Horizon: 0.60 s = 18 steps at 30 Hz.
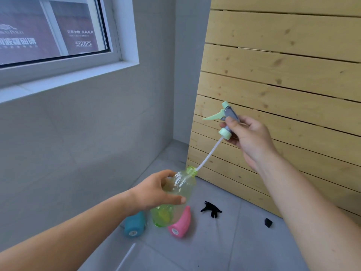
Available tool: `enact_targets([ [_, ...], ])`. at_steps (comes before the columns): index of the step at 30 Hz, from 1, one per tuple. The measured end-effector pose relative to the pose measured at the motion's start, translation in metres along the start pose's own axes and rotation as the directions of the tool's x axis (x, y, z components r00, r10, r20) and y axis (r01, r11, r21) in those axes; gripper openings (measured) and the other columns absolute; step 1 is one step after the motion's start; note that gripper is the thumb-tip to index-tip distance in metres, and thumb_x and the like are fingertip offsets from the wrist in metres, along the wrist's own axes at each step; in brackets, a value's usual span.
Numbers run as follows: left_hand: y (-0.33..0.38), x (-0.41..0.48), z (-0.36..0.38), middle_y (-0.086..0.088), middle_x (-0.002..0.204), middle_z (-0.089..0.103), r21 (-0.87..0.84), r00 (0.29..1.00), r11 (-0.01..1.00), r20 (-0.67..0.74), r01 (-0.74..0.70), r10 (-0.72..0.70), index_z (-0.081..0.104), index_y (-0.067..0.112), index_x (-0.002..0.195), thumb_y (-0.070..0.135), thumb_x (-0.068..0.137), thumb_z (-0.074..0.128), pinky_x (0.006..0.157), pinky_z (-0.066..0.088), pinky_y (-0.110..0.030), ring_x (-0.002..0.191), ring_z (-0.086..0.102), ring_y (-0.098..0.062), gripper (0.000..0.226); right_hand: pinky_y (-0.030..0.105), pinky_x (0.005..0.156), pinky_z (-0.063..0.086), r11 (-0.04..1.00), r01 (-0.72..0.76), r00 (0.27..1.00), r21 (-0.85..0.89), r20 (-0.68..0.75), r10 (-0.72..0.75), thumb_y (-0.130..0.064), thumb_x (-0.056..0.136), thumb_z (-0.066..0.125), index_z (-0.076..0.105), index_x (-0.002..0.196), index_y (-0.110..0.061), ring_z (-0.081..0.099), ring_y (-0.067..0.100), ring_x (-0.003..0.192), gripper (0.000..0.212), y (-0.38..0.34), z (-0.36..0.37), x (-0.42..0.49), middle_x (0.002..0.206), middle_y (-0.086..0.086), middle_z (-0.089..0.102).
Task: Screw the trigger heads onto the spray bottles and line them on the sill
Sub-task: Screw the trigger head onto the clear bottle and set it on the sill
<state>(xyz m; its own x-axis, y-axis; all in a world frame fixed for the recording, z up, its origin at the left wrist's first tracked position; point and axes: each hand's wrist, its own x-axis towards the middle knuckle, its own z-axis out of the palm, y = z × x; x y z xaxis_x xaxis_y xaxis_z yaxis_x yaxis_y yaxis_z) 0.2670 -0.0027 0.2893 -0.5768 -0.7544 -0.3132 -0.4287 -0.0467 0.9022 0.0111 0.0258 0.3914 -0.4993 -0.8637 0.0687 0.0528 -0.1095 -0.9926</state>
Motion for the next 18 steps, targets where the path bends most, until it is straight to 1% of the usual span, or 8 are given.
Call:
enact_targets([
  [2,0.006,-0.001,0.003,-0.017,0.116,0.075,-0.088,0.998,0.996,0.066,-0.017,0.023,0.068,0.022,0.121,0.030,0.062,0.094,0.099,0.059,-0.053,0.095,0.075,-0.025,0.064,0.042,0.086,0.058,0.999,-0.024,0.997,-0.039,0.071,0.027,-0.013,0.090,0.068,0.068,0.096,-0.014,0.070,0.020,0.086,0.006,0.010,0.007,-0.007,0.092,0.007,0.077],
  [5,0.015,-0.004,0.007,-0.018,0.121,0.073,-0.167,0.997,0.986,0.066,-0.027,0.038,0.072,0.032,0.118,0.039,0.065,0.092,0.102,0.057,-0.052,0.104,0.074,-0.027,0.057,0.038,0.080,0.060,0.989,-0.055,0.974,-0.136,0.212,0.083,-0.011,0.090,0.067,0.065,0.100,-0.007,0.070,0.022,0.082,0.011,0.024,0.017,-0.020,0.092,0.013,0.076],
  [8,0.020,-0.006,0.009,-0.015,0.111,0.076,-0.209,0.997,0.977,0.056,-0.046,0.058,0.073,0.031,0.115,0.036,0.073,0.088,0.095,0.059,-0.047,0.095,0.075,-0.028,0.045,0.037,0.075,0.062,0.982,-0.042,0.952,-0.182,0.291,0.095,-0.016,0.094,0.063,0.060,0.110,-0.001,0.071,0.020,0.080,0.023,0.029,0.020,-0.029,0.093,0.014,0.077],
  [10,0.021,-0.009,0.009,-0.007,0.101,0.076,-0.225,0.995,0.972,0.065,-0.061,0.077,0.072,0.028,0.118,0.035,0.076,0.085,0.090,0.060,-0.044,0.090,0.073,-0.021,0.044,0.039,0.078,0.061,0.971,0.006,0.939,-0.239,0.334,0.076,-0.020,0.096,0.060,0.058,0.115,-0.005,0.072,0.020,0.087,0.024,0.028,0.018,-0.031,0.095,0.009,0.077],
  [12,0.021,-0.010,0.009,-0.002,0.099,0.077,-0.219,0.994,0.973,0.066,-0.072,0.088,0.071,0.028,0.120,0.040,0.074,0.084,0.088,0.059,-0.041,0.088,0.072,-0.018,0.049,0.036,0.080,0.059,0.958,0.038,0.913,-0.284,0.400,0.083,-0.018,0.096,0.060,0.057,0.118,-0.010,0.071,0.016,0.090,0.024,0.030,0.014,-0.032,0.095,0.001,0.072],
  [14,0.022,-0.010,0.009,0.000,0.099,0.077,-0.210,0.994,0.975,0.064,-0.073,0.088,0.071,0.029,0.122,0.044,0.073,0.083,0.085,0.058,-0.038,0.087,0.072,-0.016,0.052,0.031,0.079,0.057,0.963,0.031,0.882,-0.269,0.459,0.100,-0.011,0.093,0.063,0.055,0.121,-0.010,0.064,0.008,0.083,0.030,0.033,0.011,-0.034,0.093,-0.001,0.063],
  [15,0.022,-0.011,0.008,0.001,0.097,0.077,-0.207,0.994,0.976,0.066,-0.074,0.089,0.071,0.029,0.122,0.043,0.074,0.082,0.084,0.058,-0.036,0.086,0.072,-0.015,0.051,0.029,0.077,0.056,0.970,0.017,0.870,-0.243,0.482,0.105,-0.006,0.092,0.064,0.054,0.122,-0.008,0.062,0.008,0.082,0.032,0.034,0.010,-0.034,0.093,0.000,0.061],
  [18,0.024,-0.011,0.009,0.005,0.091,0.074,-0.173,0.993,0.982,0.079,-0.077,0.092,0.071,0.028,0.124,0.043,0.077,0.080,0.082,0.055,-0.032,0.082,0.067,-0.012,0.050,0.026,0.075,0.055,0.982,-0.012,0.846,-0.188,0.522,0.110,-0.002,0.090,0.064,0.053,0.123,-0.010,0.068,0.024,0.102,0.035,0.037,0.006,-0.032,0.102,0.004,0.067],
])
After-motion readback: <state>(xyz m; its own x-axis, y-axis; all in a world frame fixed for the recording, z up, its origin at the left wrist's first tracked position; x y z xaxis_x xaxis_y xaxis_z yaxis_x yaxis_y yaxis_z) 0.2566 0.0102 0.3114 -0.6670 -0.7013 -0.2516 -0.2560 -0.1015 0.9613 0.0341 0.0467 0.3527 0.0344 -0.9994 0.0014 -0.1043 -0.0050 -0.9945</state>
